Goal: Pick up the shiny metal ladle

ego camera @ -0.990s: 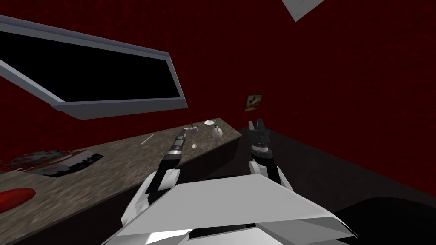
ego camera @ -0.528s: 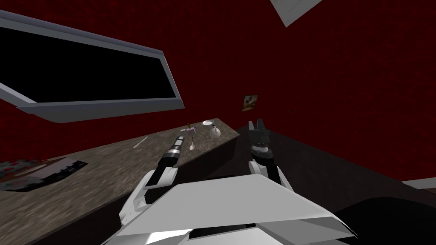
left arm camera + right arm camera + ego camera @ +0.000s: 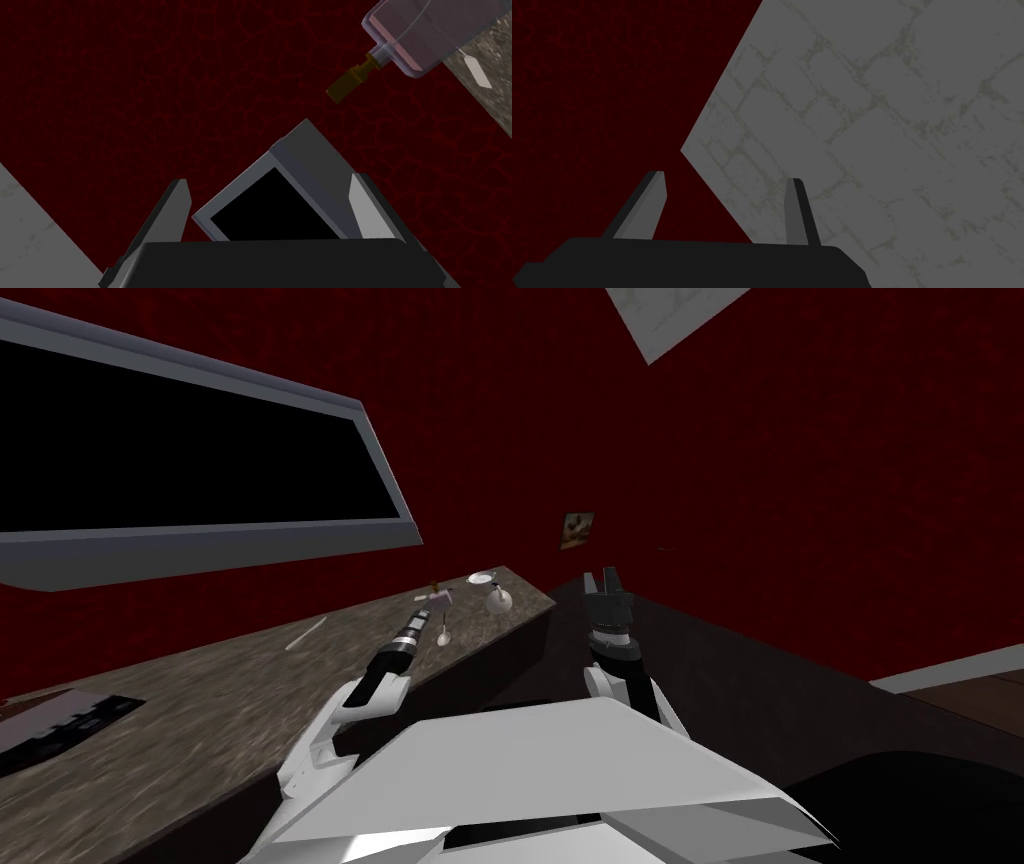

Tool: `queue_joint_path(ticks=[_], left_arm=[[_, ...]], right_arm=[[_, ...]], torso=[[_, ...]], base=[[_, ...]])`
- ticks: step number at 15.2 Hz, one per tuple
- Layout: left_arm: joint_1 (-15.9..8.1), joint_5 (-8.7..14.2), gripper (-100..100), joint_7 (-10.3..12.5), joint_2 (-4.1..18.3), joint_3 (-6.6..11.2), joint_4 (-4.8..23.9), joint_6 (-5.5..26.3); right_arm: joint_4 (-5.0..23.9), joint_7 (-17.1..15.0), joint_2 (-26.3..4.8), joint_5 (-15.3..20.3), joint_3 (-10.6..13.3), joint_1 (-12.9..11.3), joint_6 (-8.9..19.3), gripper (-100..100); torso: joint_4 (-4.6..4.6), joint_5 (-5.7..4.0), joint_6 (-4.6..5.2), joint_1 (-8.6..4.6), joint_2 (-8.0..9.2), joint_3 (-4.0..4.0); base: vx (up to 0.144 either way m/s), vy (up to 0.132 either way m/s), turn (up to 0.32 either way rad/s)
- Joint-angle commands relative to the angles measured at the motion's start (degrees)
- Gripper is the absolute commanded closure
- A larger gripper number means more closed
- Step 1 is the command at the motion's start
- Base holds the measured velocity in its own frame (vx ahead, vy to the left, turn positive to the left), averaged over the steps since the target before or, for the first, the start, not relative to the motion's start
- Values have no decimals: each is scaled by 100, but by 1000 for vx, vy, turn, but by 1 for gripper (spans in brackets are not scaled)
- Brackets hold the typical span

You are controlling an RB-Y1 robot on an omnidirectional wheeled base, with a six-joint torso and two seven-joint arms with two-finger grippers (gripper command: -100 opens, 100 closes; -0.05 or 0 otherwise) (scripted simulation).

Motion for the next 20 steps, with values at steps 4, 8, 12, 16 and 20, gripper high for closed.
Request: queue_joint_path(ticks=[4, 8, 12, 16, 20], left_arm=[[-93, 79, -100, -324, 126, 152, 145, 592], [-291, 215, -100, -797, 322, 397, 459, 1110], [-392, 285, -100, -1038, 412, 523, 620, 1542], [-493, 355, -100, -1282, 496, 649, 781, 2017], [-595, 425, -100, -1526, 575, 775, 944, 2430]], right_arm=[[0, 0, 0, 0, 0, 0, 0, 0], [0, 0, 0, 0, 0, 0, 0, 0], [0, 0, 0, 0, 0, 1, 0, 0], [0, 0, 0, 0, 0, 0, 0, 0], [0, 0, 0, 0, 0, 0, 0, 0]], torso=[[0, 0, 1, -2, 0, 0], [0, 0, -2, -1, 0, 0], [0, 0, -3, -1, 2, 1], [0, -1, 1, -2, 0, 0], [0, -1, 1, -3, 1, 0]], base=[[6, -4, -92], [6, -5, -115], [4, -3, -80], [7, -5, -125], [5, -4, -80]])
